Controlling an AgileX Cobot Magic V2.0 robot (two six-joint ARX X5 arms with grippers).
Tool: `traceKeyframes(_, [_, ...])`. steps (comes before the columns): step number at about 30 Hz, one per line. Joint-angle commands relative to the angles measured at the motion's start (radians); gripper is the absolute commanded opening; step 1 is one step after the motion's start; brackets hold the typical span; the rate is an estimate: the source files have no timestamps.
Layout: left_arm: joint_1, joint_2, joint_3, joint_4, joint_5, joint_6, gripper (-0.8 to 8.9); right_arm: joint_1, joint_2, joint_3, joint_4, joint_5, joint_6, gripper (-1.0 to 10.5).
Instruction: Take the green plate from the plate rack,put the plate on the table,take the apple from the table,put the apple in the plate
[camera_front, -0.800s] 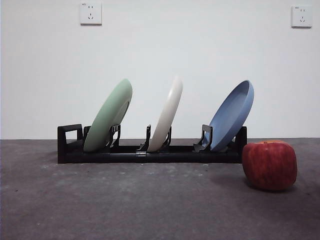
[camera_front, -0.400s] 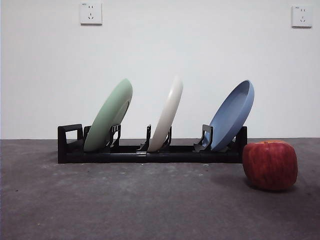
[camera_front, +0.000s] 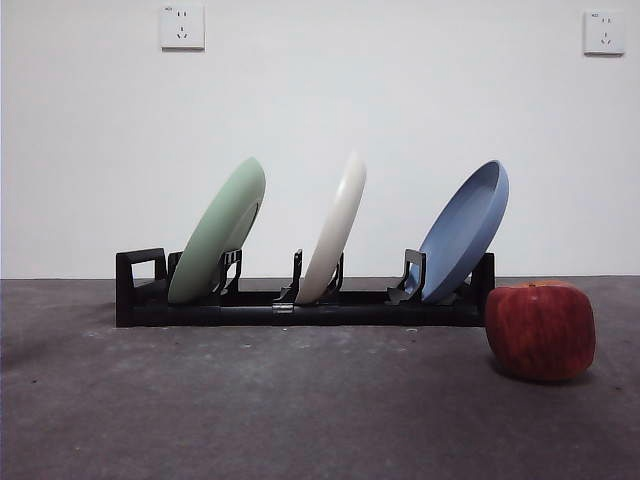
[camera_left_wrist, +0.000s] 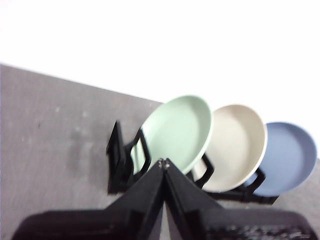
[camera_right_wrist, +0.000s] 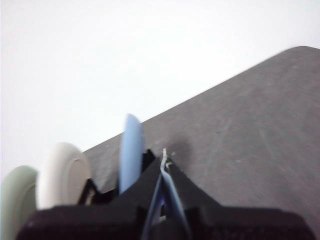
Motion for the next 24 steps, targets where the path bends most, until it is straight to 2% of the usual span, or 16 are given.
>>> traceKeyframes(1, [0.003,0.076,0.092,-0.018,0.026,-0.001,-0.04,0.004,0.130,0.124,-0.019,-0.071,-0.048,-0.1])
traceKeyframes(3, [0.002,0.133,0.156,-0.040,0.047,0.002,-0.04,0.004,0.212,0.208,-0.042,-0.129,-0.066,-0.1])
traceKeyframes(8, [0.001,0.309,0.345,-0.121,0.172,0.040,-0.04,0.004,0.434,0.463,-0.114,-0.324,-0.113,-0.1])
traceKeyframes(12, [0.001,0.462,0.515,-0.227,0.272,0.060,-0.04,0.026,0.591,0.678,-0.239,-0.430,-0.172,-0.1])
traceKeyframes(18, [-0.017,0.679,0.775,-0.425,0.412,0.132,-0.04,0.150,0.804,0.980,-0.498,-0.436,-0.285,-0.1])
traceKeyframes(21, [-0.048,0.767,0.892,-0.534,0.425,0.185,-0.04,0.220,0.900,1.101,-0.611,-0.420,-0.318,0.0])
traceKeyframes(24, [-0.088,0.848,0.999,-0.635,0.425,0.244,-0.04,0.290,0.993,1.208,-0.707,-0.355,-0.340,0.1])
